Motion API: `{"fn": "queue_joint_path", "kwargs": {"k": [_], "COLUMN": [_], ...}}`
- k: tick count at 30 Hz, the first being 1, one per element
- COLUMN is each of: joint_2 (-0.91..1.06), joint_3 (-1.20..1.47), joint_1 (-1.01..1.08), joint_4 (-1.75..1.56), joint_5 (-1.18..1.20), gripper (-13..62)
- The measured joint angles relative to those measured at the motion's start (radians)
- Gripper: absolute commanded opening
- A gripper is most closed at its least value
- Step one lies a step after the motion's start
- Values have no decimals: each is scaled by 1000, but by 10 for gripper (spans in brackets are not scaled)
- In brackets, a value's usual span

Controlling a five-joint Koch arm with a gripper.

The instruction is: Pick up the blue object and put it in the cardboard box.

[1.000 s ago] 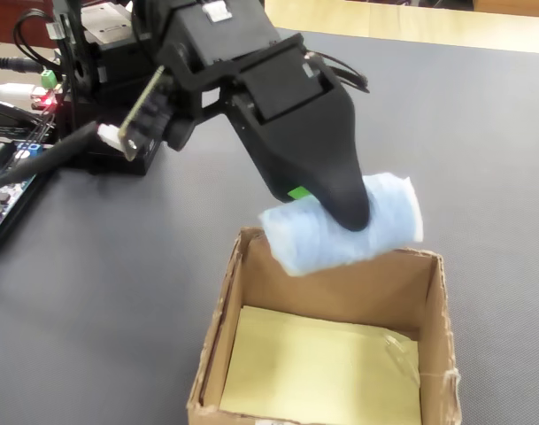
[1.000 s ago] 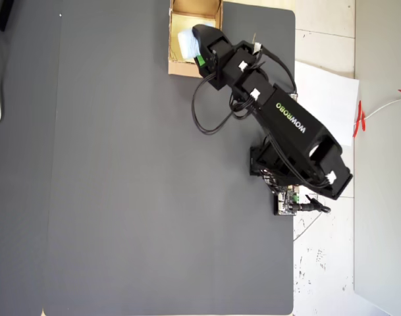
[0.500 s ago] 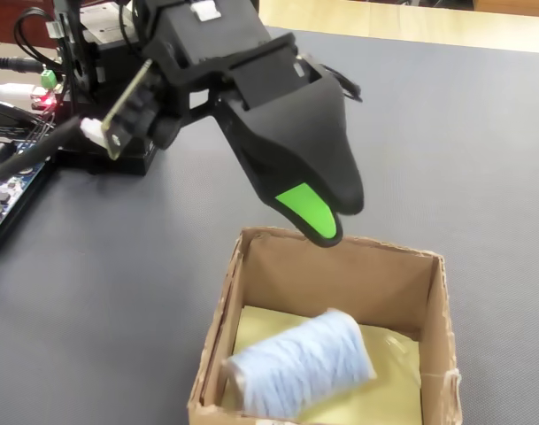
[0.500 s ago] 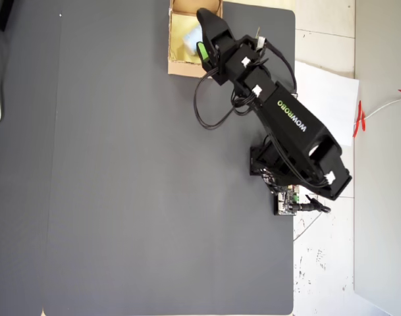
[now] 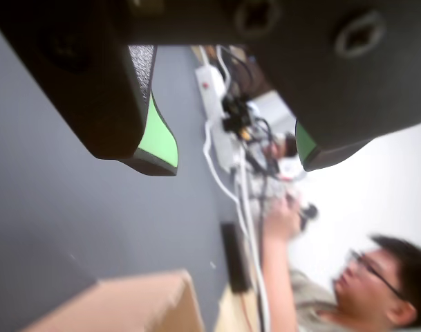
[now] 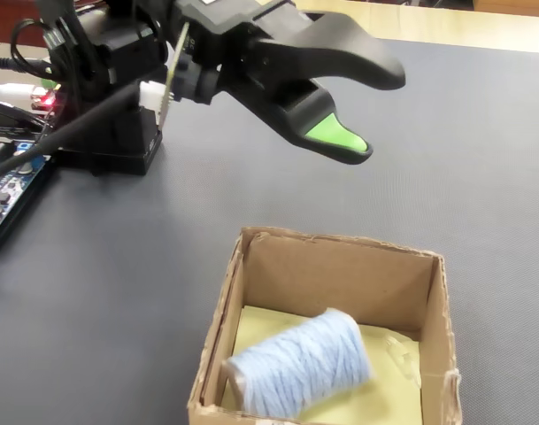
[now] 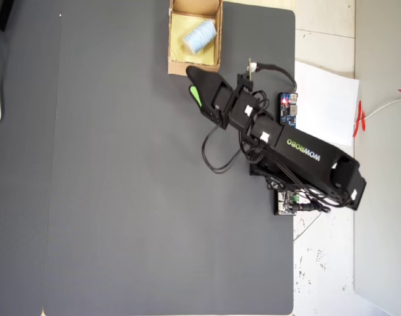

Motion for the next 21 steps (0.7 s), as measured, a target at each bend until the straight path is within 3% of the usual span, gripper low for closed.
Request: {"fn": "queue_joint_path", "kwargs": {"k": [21], "joint_2": [71], "joint_3": [371], "joint_1": [-399], "joint_4": [-11], "joint_5": [14], "gripper": [342]}}
